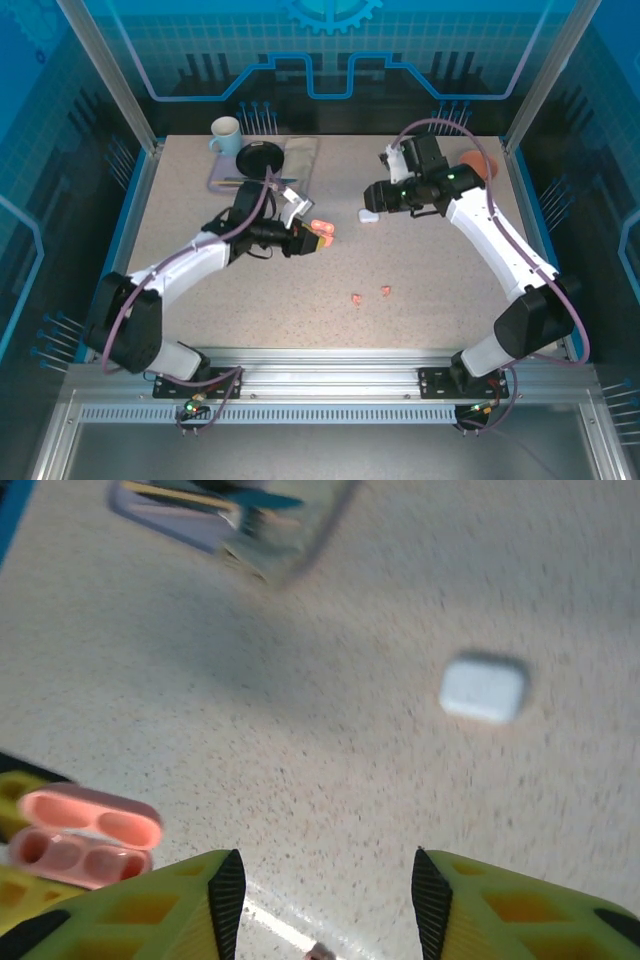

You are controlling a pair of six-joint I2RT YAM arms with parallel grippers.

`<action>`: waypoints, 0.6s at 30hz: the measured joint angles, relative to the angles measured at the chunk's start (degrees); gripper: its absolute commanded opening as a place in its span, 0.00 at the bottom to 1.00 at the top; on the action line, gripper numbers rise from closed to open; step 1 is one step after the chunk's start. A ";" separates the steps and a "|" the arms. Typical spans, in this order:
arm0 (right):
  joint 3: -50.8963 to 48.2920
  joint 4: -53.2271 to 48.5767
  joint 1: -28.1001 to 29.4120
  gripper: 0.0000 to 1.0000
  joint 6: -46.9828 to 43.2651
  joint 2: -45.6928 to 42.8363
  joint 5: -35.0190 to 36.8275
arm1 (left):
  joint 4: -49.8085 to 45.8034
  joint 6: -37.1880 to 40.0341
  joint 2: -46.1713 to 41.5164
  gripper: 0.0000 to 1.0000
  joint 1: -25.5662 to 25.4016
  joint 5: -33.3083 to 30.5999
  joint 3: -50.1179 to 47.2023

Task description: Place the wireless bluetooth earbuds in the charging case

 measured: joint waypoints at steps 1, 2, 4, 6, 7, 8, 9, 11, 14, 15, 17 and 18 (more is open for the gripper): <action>-1.66 -0.26 0.68 0.51 1.62 -0.07 1.07 | 4.85 -0.44 -1.22 0.00 -1.09 -2.69 -3.08; -3.17 -0.50 1.44 0.51 2.89 -0.07 1.90 | 8.37 -0.59 -1.86 0.00 -1.88 -4.61 -5.27; -6.43 -1.38 3.61 0.50 5.68 0.20 3.76 | 17.40 -0.61 -2.93 0.00 -3.56 -10.03 -10.58; -9.20 -1.97 5.95 0.49 8.09 0.68 5.27 | 24.02 -0.57 -3.41 0.00 -4.92 -14.75 -14.60; -10.56 -2.16 7.17 0.49 9.44 1.09 6.08 | 26.77 -0.59 -3.54 0.00 -5.57 -17.16 -16.17; -12.15 -2.12 8.52 0.49 10.86 1.53 6.78 | 29.11 -0.59 -3.65 0.00 -6.05 -19.41 -17.31; -13.49 -2.14 9.62 0.49 12.09 1.90 7.26 | 31.04 -0.59 -3.87 0.00 -6.38 -21.09 -18.12; -16.41 -2.03 12.00 0.49 15.02 2.62 8.37 | 35.32 -0.59 -4.90 0.00 -6.67 -24.76 -19.87; -19.21 -1.68 14.97 0.49 19.23 3.80 9.57 | 39.45 -0.59 -6.69 0.00 -6.67 -28.52 -21.09; -19.93 -1.31 16.02 0.49 20.81 4.33 9.88 | 40.85 -0.59 -7.28 0.00 -6.67 -29.31 -21.38; -20.72 -0.81 17.81 0.49 23.76 5.64 10.38 | 42.93 -0.57 -8.55 0.00 -6.67 -29.88 -22.05; -20.83 -0.66 18.47 0.49 24.85 6.21 10.67 | 43.63 -0.55 -9.05 0.00 -6.67 -29.83 -22.34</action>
